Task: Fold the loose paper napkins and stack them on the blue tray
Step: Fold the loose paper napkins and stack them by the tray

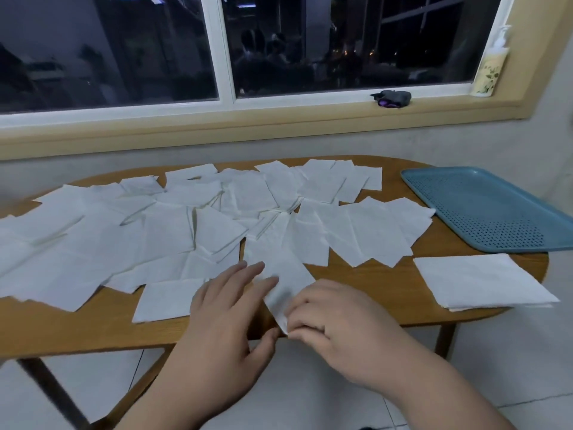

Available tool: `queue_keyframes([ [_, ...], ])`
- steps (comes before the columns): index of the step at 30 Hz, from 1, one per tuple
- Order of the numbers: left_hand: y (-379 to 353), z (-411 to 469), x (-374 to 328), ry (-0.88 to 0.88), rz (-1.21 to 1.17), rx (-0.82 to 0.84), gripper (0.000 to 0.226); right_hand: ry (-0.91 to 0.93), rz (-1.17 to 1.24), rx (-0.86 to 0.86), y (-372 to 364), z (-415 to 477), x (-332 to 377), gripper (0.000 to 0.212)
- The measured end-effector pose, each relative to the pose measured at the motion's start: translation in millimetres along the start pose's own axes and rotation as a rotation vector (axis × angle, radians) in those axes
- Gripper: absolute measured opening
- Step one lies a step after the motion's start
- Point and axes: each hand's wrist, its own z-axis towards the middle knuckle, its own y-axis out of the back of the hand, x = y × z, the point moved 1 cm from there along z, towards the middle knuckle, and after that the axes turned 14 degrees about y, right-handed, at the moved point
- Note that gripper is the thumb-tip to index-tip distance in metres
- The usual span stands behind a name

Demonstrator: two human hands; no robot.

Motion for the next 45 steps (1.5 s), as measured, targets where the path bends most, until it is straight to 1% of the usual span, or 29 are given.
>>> queue_keyframes([
  [3, 5.6, -6.3, 12.4, -0.021, 0.073, 0.077, 0.057, 0.016, 0.094, 0.019, 0.2, -1.5, 4.2, 0.018],
  [6, 8.0, -7.0, 18.4, -0.047, 0.111, 0.134, 0.045, -0.082, 0.154, -0.016, 4.7, -11.9, -0.3, 0.012],
  [8, 7.3, -6.7, 18.9, -0.075, 0.132, 0.116, 0.037, -0.127, 0.132, -0.058, 9.2, -18.6, -3.9, 0.019],
  [9, 6.6, -6.8, 17.4, -0.092, 0.136, 0.094, 0.034, -0.148, 0.108, -0.068, 12.1, -19.0, -2.6, 0.017],
  [10, 5.3, -6.9, 15.5, -0.108, 0.138, 0.072, 0.031, -0.154, 0.078, -0.064, 12.5, -18.0, -1.3, 0.008],
  [11, 3.5, -7.2, 13.4, -0.121, 0.137, 0.050, 0.028, -0.159, 0.044, -0.043, 11.8, -14.4, 3.2, 0.012],
  [13, 0.1, -7.7, 10.1, -0.130, 0.135, 0.017, 0.028, -0.149, -0.038, -0.013, 3.2, -5.0, 12.0, 0.038],
  [14, -1.4, -8.1, 9.3, -0.131, 0.130, 0.006, 0.029, -0.130, -0.096, -0.019, -2.1, 0.1, 15.6, 0.042],
  [16, -2.8, -9.0, 10.2, -0.137, 0.121, -0.011, 0.030, -0.100, -0.149, -0.030, -9.8, 8.0, 20.6, 0.034],
  [19, 0.7, -8.7, 16.3, -0.126, 0.123, -0.007, 0.029, -0.116, -0.143, -0.018, -13.2, 9.5, 15.7, 0.023],
  [24, 2.3, -5.2, 19.0, -0.109, 0.145, 0.049, 0.031, -0.176, -0.035, -0.057, -5.6, 0.1, 2.3, 0.017],
  [27, 4.6, -3.2, 15.6, -0.104, 0.135, 0.056, 0.029, -0.190, -0.054, -0.038, -0.2, -3.9, -1.9, 0.014],
  [29, 4.9, -0.8, 14.0, -0.100, 0.126, 0.053, 0.029, -0.207, -0.071, -0.056, 1.8, -5.0, -4.3, 0.013],
  [31, 3.8, 0.9, 14.0, -0.095, 0.116, 0.051, 0.032, -0.307, -0.107, -0.125, 5.7, -6.2, -14.0, 0.014],
  [35, 3.3, 3.4, 11.0, -0.110, 0.110, 0.031, 0.041, -0.602, -0.290, -0.284, 22.7, -10.5, -48.2, 0.021],
  [37, 3.2, 4.4, 8.6, -0.141, 0.102, 0.021, 0.039, -0.714, -0.342, -0.286, 28.2, -10.3, -60.8, 0.029],
  [39, 1.8, 6.1, 8.6, -0.169, 0.102, 0.030, 0.033, -0.773, -0.372, -0.258, 30.1, -7.7, -69.5, 0.034],
  [41, 0.8, 8.8, 11.6, -0.171, 0.093, 0.052, 0.033, -0.812, -0.399, -0.215, 30.7, -3.1, -75.3, 0.038],
  [43, 0.3, 11.2, 16.1, -0.169, 0.074, 0.069, 0.034, -0.840, -0.429, -0.178, 29.9, 1.2, -79.2, 0.039],
  [45, 0.2, 12.5, 19.6, -0.172, 0.054, 0.081, 0.035, -0.851, -0.464, -0.177, 28.8, 3.4, -81.7, 0.034],
])
